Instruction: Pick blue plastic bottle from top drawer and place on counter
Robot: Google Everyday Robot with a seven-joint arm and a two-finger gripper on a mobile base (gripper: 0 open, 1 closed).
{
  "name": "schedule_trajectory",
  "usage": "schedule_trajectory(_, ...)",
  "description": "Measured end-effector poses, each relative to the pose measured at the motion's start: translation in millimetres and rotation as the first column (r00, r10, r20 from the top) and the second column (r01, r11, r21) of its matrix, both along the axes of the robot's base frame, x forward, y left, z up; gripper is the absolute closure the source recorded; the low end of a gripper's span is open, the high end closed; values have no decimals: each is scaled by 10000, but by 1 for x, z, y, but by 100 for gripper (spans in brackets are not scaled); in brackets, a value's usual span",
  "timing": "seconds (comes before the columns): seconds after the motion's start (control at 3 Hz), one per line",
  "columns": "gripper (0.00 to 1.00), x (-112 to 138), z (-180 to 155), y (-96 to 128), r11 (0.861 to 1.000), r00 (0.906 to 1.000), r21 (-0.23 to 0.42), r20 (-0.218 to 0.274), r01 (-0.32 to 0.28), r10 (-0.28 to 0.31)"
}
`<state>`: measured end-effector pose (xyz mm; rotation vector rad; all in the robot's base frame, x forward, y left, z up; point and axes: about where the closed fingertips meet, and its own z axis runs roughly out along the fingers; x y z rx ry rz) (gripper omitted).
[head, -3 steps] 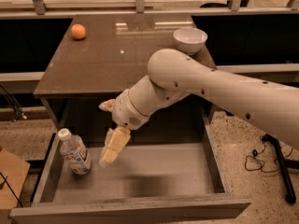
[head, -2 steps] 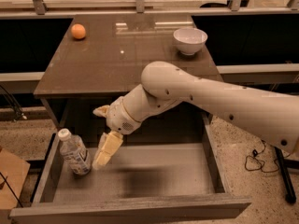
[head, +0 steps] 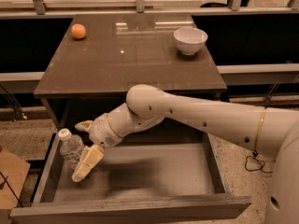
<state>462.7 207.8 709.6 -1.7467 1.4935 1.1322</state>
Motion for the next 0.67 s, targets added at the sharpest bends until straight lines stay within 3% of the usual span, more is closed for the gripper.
schedule_trajectory(0.33, 18, -8, -10, 28, 9976, 9982, 668, -548, -202, 239)
schedule_trajectory(0.67, 41, -11, -11, 43, 9942, 9962, 1023, -761, -334, 413)
